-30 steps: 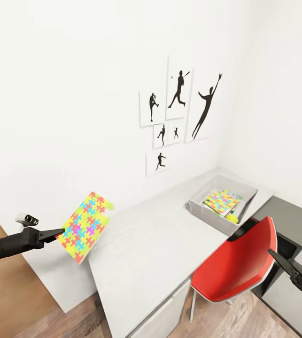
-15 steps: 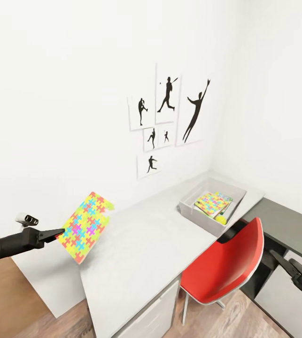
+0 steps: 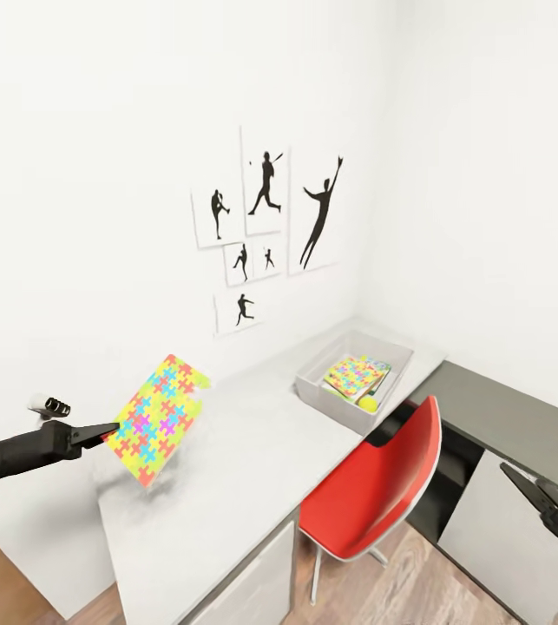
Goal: Put all the toys in the child's room - the three board games (two on the bed and one on the table), the two jigsaw puzzles on the table, and the tennis ball on the table - inside the toy box on the table in the child's room.
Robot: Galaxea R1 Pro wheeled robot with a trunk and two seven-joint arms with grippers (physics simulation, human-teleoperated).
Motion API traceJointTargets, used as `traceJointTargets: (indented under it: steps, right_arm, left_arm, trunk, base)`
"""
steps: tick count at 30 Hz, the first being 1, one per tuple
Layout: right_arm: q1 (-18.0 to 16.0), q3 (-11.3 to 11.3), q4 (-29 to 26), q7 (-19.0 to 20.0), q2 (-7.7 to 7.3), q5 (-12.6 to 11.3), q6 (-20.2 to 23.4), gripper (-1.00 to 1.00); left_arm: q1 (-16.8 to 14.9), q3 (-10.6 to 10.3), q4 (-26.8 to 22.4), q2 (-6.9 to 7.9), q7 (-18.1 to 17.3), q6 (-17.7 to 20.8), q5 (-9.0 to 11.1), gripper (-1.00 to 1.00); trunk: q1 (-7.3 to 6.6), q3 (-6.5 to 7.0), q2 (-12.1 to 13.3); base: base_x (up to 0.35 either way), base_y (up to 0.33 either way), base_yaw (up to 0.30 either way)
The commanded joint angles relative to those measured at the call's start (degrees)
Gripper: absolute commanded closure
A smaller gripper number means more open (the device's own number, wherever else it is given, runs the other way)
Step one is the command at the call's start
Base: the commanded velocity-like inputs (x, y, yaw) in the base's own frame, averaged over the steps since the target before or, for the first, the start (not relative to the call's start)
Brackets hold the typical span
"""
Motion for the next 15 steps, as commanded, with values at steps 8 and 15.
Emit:
traceJointTargets:
  steps: [8,15]
  right_arm:
    - [0.00,-1.41,0.14,-0.18,0.27,-0.39,0.44,-1.00]
    - [0.00,-2.08,0.90,-0.24,0.41,-0.37,0.45,-1.00]
  left_arm:
    - [-0.05,-0.02,-0.02,0.02,-0.21,0.63,0.00,1.00]
    - [-0.03,-0.04,-0.03,0.00,-0.21,0.65,0.00,1.00]
  trunk:
    - [0.04,0.21,-0.12]
    - [0.04,0.22,-0.12]
  base:
    - [0.000,-0.126,-0.099]
    - [0.000,-0.006,-0.005]
